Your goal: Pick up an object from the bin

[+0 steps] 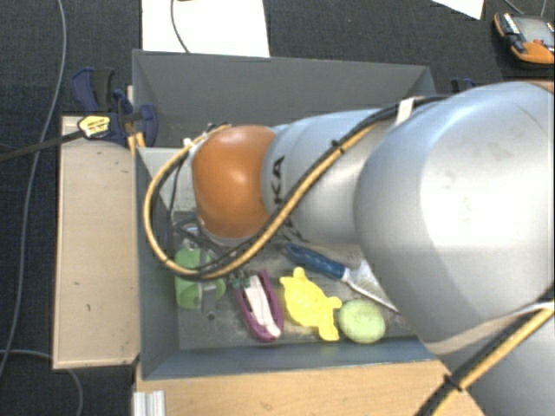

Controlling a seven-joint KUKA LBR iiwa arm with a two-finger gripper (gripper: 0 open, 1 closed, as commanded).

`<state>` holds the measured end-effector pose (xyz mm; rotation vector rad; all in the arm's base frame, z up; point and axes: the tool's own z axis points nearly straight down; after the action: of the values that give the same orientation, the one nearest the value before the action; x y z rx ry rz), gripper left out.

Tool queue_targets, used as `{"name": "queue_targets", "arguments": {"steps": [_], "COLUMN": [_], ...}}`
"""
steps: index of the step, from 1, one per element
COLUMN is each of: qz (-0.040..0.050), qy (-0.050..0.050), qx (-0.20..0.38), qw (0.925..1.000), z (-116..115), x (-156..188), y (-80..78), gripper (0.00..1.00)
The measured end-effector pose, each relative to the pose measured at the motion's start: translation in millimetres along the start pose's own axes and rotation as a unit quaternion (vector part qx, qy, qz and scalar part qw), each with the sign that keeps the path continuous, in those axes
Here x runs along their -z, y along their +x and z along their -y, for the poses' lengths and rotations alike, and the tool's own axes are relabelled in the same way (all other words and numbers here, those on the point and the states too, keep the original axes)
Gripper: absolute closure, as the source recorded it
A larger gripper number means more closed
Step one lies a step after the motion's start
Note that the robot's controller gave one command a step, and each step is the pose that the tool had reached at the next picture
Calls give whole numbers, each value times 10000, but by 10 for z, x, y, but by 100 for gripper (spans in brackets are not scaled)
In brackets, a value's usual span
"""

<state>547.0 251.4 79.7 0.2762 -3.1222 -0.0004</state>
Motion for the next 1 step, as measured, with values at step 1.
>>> {"name": "queue_targets", "arguments": {"steps": [1], "qz": [-20], "qy": [4], "qx": [-4], "qw": [10000], "z": [3], "x": [94], "y": [13], "gripper": [100]}}
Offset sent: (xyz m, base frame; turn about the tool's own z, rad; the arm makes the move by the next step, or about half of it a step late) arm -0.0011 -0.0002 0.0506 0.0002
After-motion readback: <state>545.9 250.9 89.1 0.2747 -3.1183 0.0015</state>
